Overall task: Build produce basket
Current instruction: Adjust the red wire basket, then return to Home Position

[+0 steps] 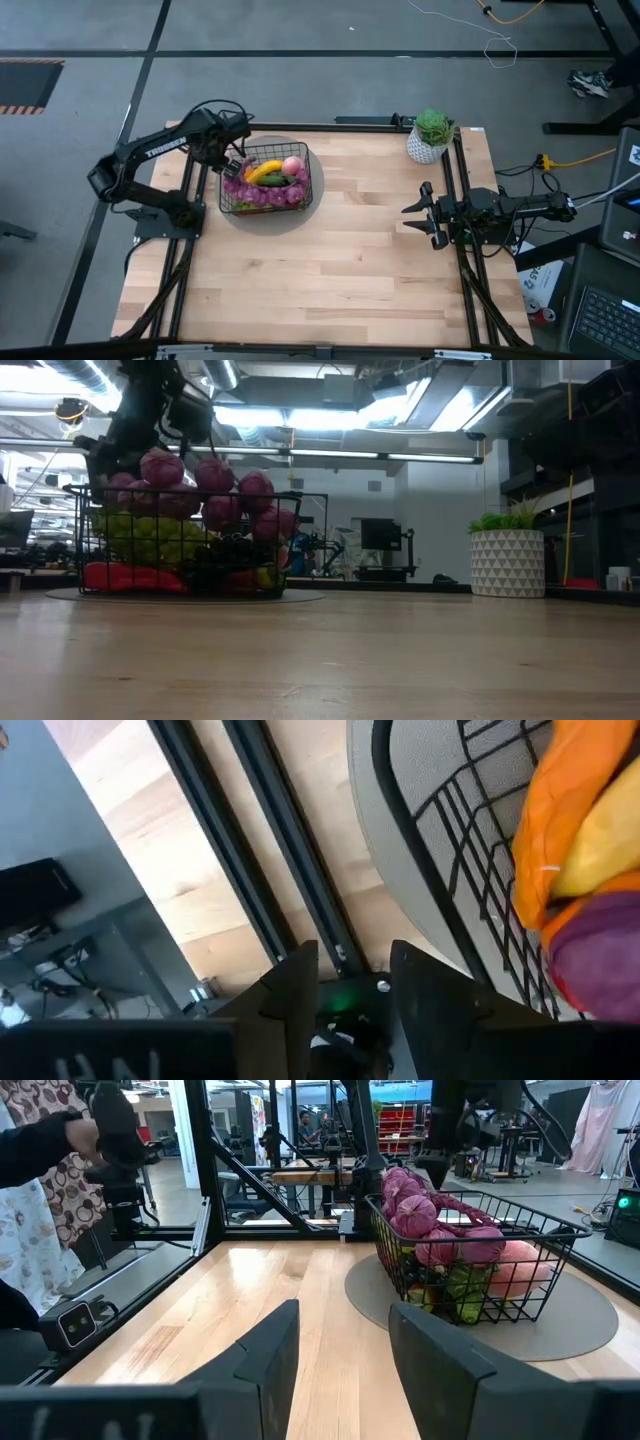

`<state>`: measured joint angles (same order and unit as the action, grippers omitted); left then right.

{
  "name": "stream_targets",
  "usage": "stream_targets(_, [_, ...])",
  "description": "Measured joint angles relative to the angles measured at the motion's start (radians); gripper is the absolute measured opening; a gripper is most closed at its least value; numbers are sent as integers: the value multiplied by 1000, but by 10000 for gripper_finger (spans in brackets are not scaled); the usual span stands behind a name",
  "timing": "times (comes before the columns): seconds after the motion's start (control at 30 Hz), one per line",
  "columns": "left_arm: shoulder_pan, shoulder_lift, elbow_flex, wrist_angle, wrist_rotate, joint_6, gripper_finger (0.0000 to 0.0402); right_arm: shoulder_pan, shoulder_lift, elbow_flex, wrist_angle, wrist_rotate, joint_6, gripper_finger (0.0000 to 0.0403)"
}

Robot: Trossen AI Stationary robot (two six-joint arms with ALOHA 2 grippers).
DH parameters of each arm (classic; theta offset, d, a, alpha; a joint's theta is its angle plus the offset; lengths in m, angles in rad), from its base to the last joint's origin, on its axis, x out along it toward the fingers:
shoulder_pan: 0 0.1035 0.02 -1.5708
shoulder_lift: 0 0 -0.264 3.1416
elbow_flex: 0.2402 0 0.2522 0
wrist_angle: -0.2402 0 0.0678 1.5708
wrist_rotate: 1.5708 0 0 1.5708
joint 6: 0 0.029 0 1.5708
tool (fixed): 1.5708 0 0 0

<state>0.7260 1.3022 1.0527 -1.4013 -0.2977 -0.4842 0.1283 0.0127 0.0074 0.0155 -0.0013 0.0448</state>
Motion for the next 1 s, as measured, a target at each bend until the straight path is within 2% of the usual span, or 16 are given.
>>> stream_targets(0.47, [12,66,3,149,29,103,120,0,0,0,0,0,0,157])
stream_targets(0.63, [12,62,92,114,30,128,120,0,0,0,0,0,0,157])
stream_targets(0.8, [-22,53,228,-38,28,129,120,0,0,0,0,0,0,157])
stream_targets(0.87, [-52,39,271,-83,58,138,120,0,0,0,0,0,0,157])
stream_targets(1.0, [-136,-17,313,-86,224,214,120,0,0,0,0,0,0,157])
